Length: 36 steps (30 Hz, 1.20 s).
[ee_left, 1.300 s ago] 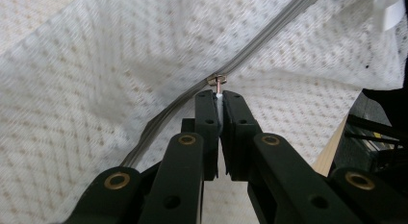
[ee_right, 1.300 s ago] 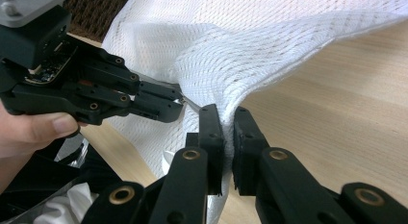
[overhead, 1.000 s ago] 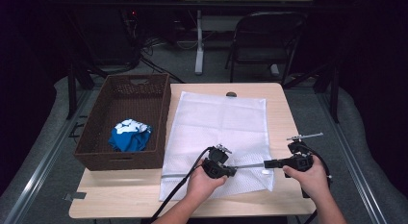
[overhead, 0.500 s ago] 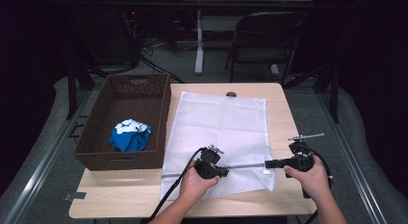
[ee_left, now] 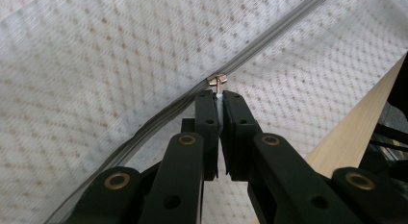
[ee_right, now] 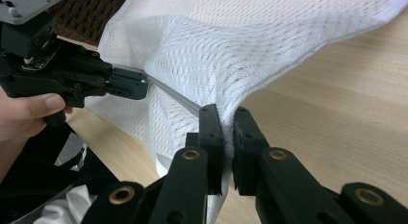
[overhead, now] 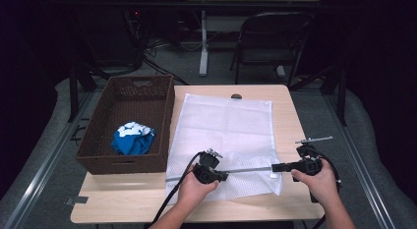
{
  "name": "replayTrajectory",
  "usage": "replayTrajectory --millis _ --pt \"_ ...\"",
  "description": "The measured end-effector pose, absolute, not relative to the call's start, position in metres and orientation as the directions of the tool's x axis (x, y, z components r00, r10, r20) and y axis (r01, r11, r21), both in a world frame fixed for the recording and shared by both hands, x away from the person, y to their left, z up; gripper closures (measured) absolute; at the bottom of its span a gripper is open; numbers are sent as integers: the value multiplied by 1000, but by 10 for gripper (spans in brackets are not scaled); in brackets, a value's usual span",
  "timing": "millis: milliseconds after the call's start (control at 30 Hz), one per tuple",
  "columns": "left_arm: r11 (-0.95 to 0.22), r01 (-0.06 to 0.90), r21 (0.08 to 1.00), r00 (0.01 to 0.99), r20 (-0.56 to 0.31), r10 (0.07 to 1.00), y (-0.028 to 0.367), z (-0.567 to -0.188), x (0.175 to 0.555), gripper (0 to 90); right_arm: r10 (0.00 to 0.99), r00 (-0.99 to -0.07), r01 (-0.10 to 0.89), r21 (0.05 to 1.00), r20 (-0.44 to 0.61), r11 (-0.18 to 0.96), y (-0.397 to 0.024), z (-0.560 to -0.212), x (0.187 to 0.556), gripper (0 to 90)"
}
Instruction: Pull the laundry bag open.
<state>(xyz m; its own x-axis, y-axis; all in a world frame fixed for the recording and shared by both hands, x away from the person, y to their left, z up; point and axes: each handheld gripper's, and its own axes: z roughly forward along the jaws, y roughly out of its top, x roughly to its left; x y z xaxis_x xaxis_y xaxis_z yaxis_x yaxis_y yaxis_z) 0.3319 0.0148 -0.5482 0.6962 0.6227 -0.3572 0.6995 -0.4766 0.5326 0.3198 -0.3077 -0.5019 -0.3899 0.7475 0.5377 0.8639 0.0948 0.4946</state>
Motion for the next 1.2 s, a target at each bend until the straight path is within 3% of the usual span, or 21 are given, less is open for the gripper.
replayTrajectory --millis 1200 --pt "-448 734 510 651 -342 677 53 -553 332 864 769 -362 868 491 526 72 -321 -502 320 848"
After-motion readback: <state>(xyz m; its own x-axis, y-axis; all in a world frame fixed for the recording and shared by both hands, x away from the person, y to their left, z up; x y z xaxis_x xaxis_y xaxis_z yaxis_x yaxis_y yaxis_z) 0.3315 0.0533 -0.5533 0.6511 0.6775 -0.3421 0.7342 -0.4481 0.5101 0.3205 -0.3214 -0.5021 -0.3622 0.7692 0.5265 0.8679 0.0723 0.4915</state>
